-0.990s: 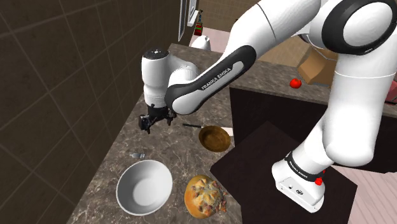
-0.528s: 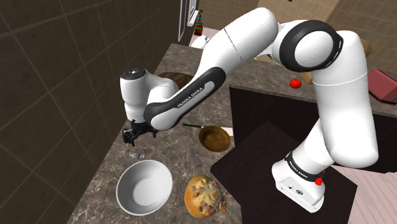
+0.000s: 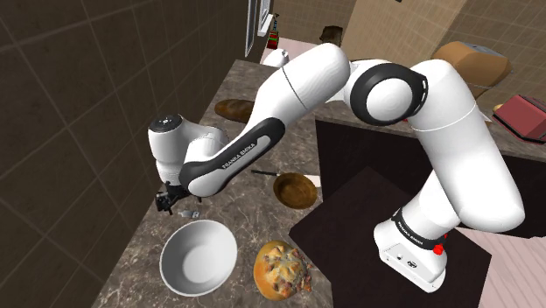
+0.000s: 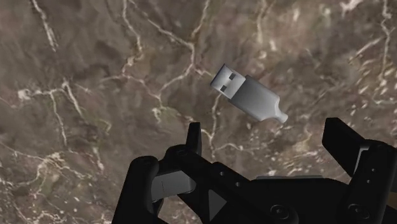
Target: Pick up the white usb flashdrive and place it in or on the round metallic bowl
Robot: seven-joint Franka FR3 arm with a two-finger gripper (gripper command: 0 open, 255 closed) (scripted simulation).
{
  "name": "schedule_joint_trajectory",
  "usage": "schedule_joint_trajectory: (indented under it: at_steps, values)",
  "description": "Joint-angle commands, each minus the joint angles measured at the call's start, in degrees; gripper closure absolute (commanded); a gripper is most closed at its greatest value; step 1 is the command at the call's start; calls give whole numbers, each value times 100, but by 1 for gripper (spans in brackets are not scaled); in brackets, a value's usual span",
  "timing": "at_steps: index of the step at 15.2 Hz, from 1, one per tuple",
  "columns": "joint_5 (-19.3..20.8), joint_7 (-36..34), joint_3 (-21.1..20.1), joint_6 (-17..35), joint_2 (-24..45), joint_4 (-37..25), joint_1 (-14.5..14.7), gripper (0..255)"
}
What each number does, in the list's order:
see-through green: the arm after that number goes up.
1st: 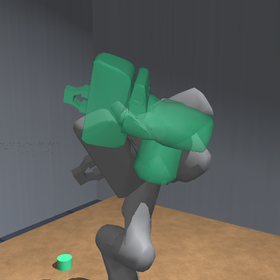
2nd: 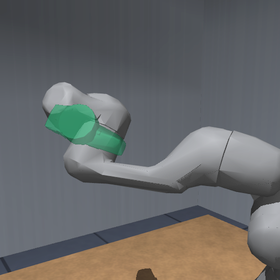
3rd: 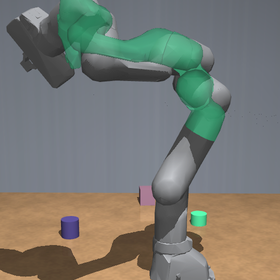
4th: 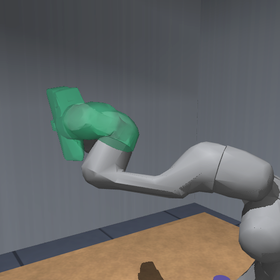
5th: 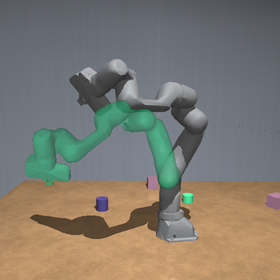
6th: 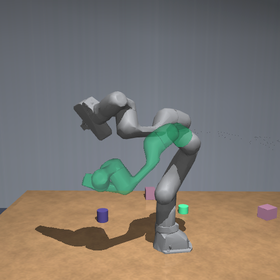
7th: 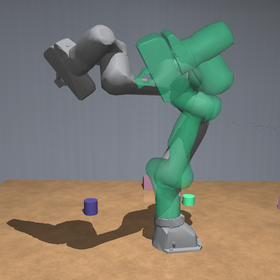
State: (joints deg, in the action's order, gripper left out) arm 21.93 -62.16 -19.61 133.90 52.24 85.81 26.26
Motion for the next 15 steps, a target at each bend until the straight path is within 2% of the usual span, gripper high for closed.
schedule_joint_trajectory:
  at_steps: [1, 11, 12, 15]
  values:
    - [25, -1, 34, 54, 139, -89, 27, 0]
    - [58, -15, 75, 143, 295, -159, 59, 0]
    - [58, -15, 75, 143, 295, -159, 59, 255]
    - [56, -10, 71, 143, 270, -132, 47, 255]
